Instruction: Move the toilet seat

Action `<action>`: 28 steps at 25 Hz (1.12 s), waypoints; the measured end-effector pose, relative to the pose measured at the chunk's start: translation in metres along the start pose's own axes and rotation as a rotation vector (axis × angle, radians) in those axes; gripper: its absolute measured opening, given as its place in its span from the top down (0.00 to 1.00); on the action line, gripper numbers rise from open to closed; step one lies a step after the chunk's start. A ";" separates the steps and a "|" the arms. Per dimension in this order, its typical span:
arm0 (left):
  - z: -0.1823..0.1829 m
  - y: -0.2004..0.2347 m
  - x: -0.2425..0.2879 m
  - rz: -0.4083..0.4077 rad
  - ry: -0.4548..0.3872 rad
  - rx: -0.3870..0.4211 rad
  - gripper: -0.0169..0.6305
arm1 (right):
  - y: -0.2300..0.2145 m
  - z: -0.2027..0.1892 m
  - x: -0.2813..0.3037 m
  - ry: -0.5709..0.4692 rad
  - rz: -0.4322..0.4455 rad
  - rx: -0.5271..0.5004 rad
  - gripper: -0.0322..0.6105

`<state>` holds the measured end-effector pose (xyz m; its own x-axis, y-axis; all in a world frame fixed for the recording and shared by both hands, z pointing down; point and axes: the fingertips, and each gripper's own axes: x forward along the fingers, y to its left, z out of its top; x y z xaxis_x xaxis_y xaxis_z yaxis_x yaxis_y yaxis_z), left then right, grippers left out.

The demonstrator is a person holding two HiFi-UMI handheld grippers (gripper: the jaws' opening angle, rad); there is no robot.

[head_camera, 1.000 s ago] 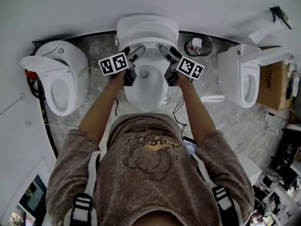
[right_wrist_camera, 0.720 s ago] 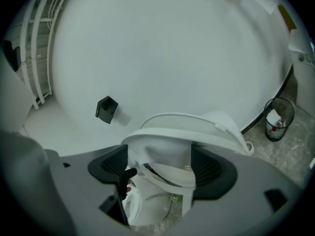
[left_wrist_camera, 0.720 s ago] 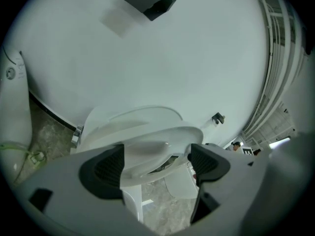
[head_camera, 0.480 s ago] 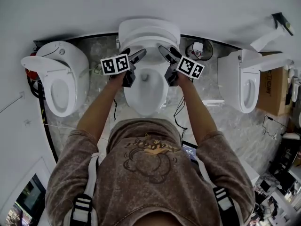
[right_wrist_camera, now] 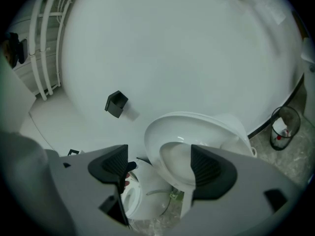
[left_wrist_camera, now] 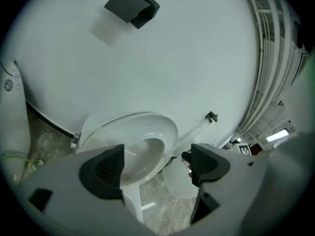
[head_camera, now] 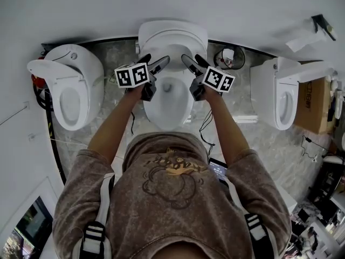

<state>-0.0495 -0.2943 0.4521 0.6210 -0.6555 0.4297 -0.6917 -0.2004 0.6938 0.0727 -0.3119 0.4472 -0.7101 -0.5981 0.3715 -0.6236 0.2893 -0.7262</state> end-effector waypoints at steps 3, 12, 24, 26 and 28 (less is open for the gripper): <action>0.003 -0.011 -0.009 -0.017 -0.020 0.009 0.31 | 0.011 0.001 -0.011 -0.003 0.007 -0.032 0.34; 0.017 -0.055 -0.045 -0.037 -0.046 0.116 0.31 | 0.049 0.016 -0.054 -0.041 0.048 -0.115 0.34; 0.014 -0.117 -0.107 -0.093 -0.078 0.333 0.31 | 0.104 0.011 -0.122 -0.068 0.078 -0.295 0.34; 0.012 -0.126 -0.117 -0.090 -0.090 0.382 0.31 | 0.109 0.008 -0.134 -0.077 0.066 -0.339 0.34; 0.012 -0.134 -0.126 -0.086 -0.114 0.412 0.31 | 0.115 0.007 -0.146 -0.091 0.052 -0.377 0.34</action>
<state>-0.0394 -0.1930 0.2979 0.6543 -0.6952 0.2975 -0.7427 -0.5167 0.4259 0.1073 -0.1966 0.3054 -0.7226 -0.6345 0.2745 -0.6759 0.5652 -0.4729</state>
